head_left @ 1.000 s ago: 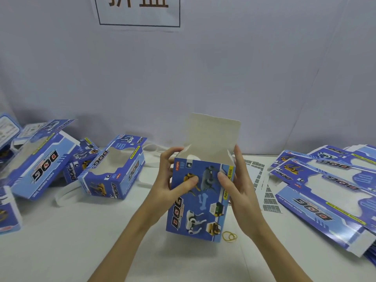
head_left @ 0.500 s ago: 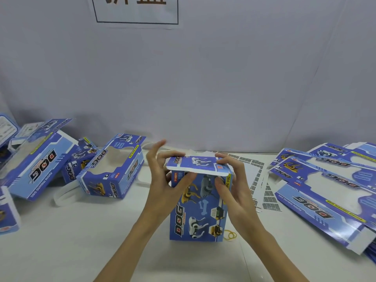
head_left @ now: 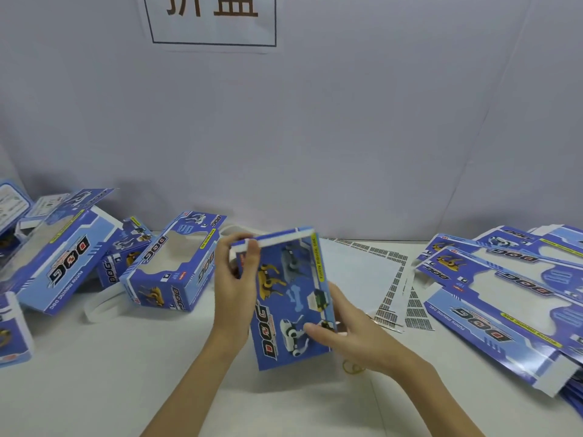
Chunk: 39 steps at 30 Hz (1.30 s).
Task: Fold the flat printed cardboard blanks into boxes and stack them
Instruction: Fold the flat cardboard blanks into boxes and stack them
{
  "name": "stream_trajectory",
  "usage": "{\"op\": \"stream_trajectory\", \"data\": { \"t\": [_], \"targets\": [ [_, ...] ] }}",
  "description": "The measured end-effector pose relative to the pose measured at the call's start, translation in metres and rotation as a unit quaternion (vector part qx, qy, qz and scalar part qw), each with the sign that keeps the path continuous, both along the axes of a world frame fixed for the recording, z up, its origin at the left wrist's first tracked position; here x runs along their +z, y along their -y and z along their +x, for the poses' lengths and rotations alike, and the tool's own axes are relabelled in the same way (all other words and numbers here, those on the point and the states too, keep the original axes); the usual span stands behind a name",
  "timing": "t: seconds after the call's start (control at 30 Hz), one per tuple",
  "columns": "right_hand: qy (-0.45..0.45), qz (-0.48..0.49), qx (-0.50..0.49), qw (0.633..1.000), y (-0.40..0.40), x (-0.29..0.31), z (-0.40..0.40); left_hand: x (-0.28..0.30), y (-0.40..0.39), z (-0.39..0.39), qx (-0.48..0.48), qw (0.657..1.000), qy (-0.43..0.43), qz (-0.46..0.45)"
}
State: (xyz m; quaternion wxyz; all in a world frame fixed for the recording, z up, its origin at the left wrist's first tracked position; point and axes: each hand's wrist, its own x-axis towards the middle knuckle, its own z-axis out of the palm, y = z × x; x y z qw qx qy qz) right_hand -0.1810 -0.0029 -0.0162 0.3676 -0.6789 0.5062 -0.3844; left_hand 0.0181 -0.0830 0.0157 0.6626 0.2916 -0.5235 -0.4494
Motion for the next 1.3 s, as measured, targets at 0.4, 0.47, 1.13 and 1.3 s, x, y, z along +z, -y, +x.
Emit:
{"op": "stream_trajectory", "data": {
  "t": [0.4, 0.47, 1.13, 1.3],
  "targets": [
    [-0.034, -0.234, -0.117, 0.965, -0.003, -0.014, 0.033, -0.012, 0.011, 0.004, -0.136, 0.981, -0.017, 0.141],
    [0.013, -0.199, -0.098, 0.975, -0.004, -0.012, 0.039, -0.013, 0.017, 0.018, -0.183, 0.963, -0.053, 0.193],
    [0.462, 0.069, -0.278, 0.84, 0.024, 0.009, 0.04, -0.038, 0.034, 0.01, -0.112, 0.954, -0.005, 0.277],
    [0.427, 0.05, -0.112, 0.896, 0.067, 0.064, 0.083, -0.045, 0.036, 0.014, -0.121, 0.948, 0.028, 0.292]
  ]
}}
